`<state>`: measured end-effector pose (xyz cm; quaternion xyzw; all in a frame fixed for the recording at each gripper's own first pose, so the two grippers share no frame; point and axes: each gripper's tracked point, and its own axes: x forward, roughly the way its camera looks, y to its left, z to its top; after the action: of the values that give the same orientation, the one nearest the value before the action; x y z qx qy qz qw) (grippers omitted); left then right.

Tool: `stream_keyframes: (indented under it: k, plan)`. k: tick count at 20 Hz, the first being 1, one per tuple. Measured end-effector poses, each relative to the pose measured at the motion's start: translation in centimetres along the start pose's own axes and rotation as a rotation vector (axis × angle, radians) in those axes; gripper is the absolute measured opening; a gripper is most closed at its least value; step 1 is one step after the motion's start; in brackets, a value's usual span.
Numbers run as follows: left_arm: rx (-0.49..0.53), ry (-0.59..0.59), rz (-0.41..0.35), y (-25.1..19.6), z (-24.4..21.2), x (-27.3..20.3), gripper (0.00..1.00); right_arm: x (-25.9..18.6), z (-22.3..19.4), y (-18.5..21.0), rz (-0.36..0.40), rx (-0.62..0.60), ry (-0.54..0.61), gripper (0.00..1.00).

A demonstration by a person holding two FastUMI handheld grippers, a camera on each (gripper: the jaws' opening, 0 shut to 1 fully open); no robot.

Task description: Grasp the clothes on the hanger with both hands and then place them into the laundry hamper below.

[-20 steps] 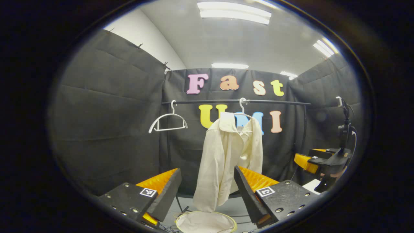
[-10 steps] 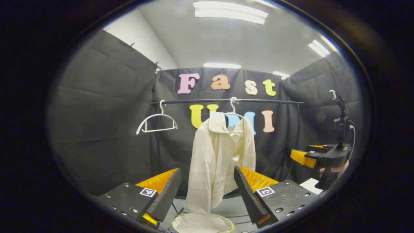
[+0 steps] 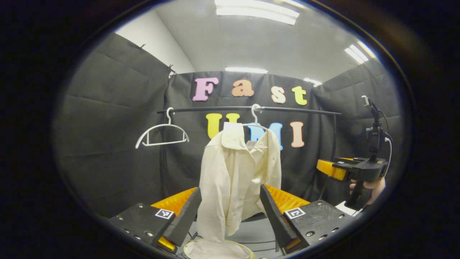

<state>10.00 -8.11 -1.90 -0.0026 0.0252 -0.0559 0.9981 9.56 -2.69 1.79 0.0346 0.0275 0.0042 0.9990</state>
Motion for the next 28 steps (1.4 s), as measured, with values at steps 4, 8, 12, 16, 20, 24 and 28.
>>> stream_keyframes:
  k: [4,8,12,16,20,24,28]
  plan:
    - [-0.013,0.006,0.028,-1.4,0.3,2.6,0.94,5.0,1.1,0.9,0.071,0.039,-0.001,0.96]
    - [-0.013,0.000,0.058,-2.7,1.0,5.3,0.94,9.6,1.2,2.5,0.157,0.075,0.019,0.95]
    - [-0.001,-0.004,0.087,-4.2,1.0,7.4,0.96,13.7,1.1,4.9,0.227,0.082,0.029,0.96]
    - [0.003,-0.003,0.123,-5.3,0.5,9.3,0.96,17.3,0.4,6.5,0.278,0.078,0.037,0.96]
    - [-0.015,-0.005,0.178,-5.6,0.0,10.9,0.96,20.6,-0.9,7.4,0.296,0.074,0.053,0.96]
    - [-0.025,-0.013,0.238,-5.9,-0.3,12.6,0.94,23.4,-2.1,8.1,0.308,0.087,0.084,0.92]
    - [-0.024,-0.021,0.301,-6.2,-0.7,13.7,0.95,25.3,-2.9,8.1,0.289,0.061,0.081,0.96]
